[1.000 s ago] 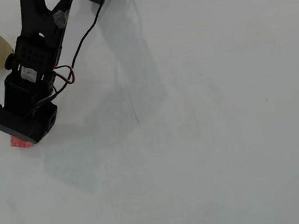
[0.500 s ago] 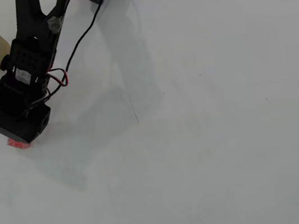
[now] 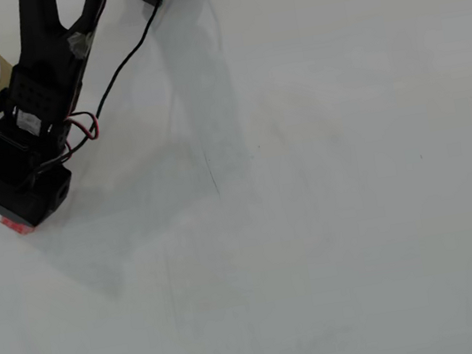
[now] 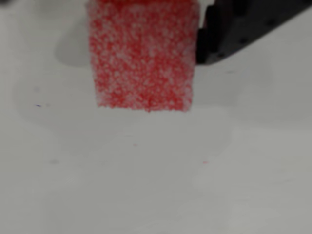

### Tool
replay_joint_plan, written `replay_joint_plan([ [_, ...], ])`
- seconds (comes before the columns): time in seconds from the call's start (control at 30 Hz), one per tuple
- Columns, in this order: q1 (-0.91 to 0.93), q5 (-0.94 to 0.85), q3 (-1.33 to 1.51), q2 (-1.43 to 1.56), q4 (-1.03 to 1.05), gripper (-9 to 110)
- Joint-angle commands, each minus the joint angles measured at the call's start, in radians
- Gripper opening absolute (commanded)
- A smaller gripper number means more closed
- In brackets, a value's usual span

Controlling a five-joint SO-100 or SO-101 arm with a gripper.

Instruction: Pick up the cube and drop it in the cup.

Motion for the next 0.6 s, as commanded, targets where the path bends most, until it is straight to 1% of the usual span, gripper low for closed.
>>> replay_joint_plan([
  [0.0,0.015,-0.015,-0.152,0.044,-0.035,37],
  [0.4,0.012,-0.015,-0.17,0.034,-0.037,35],
  [0.57,0.017,-0.015,-0.172,0.031,-0.037,25],
])
